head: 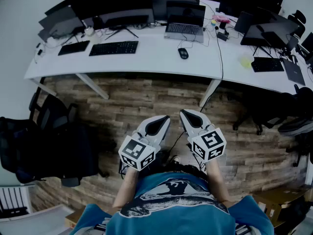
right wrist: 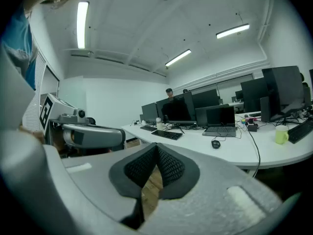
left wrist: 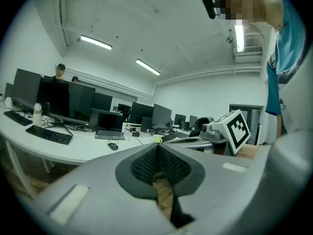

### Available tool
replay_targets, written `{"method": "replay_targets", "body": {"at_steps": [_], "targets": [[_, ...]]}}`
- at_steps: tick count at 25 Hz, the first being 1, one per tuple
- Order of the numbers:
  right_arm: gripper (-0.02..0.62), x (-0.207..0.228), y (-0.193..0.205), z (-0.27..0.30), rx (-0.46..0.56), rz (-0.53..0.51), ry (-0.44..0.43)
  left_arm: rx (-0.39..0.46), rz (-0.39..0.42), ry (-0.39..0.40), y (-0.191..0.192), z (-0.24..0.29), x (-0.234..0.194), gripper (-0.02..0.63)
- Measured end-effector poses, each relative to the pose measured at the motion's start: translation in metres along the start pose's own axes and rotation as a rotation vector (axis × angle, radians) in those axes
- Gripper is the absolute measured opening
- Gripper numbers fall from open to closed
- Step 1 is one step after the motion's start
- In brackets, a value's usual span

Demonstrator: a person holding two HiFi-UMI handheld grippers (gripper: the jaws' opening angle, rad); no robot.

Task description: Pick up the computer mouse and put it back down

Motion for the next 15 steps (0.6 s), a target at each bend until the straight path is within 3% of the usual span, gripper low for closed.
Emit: {"method": "replay_targets", "body": {"at_steps": [15], "targets": [[0.002,0.016,-0.004,-0.001,0.057,-0.019,-0.062,0.015,0.032,-0.039,-0.005,0.018,0.009,0.012]]}}
Point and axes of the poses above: the fingertips, and each gripper's own axes: z forward along the fingers, x to its right, y out of its underside, the point moved 9 cm from there along -z, backward along the fingers, and after that the axes turned 11 degrees about -y, right-handed, at the moved point
